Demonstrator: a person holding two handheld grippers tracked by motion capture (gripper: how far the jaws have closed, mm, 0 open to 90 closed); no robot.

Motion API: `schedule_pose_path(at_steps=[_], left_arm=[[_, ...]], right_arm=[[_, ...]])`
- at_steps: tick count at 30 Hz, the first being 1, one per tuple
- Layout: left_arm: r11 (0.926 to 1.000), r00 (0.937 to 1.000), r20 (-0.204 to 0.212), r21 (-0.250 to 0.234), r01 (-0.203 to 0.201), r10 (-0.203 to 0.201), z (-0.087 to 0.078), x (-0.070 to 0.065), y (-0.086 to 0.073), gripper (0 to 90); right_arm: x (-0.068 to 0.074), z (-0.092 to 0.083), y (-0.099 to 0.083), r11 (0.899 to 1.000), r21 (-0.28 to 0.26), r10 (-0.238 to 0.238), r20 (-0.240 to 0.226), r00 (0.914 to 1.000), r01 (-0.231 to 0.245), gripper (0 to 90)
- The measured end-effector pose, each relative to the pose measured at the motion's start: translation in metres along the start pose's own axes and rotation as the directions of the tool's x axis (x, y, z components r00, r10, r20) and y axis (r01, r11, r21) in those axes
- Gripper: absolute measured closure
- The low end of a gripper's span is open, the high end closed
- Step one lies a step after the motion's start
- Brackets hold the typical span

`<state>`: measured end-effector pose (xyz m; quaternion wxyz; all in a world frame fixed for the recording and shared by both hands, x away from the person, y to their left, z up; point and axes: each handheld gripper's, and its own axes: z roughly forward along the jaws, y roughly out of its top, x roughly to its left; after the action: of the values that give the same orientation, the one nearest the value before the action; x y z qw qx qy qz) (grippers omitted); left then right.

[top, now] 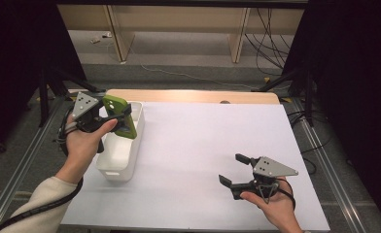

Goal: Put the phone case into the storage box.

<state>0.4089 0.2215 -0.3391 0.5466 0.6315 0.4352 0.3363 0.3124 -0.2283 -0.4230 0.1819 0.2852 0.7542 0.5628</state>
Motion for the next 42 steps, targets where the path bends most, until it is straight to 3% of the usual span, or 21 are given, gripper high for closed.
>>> schedule_pose_path(at_steps=[42], left_arm=[[0.9991,0.9966,-0.079,0.037,-0.018,0.021,0.035,0.02,-0.005,15.7]], right_arm=[[-0.001,-0.004,-0.004,1.0,0.002,0.004,0.003,1.0,-0.004,11.2]])
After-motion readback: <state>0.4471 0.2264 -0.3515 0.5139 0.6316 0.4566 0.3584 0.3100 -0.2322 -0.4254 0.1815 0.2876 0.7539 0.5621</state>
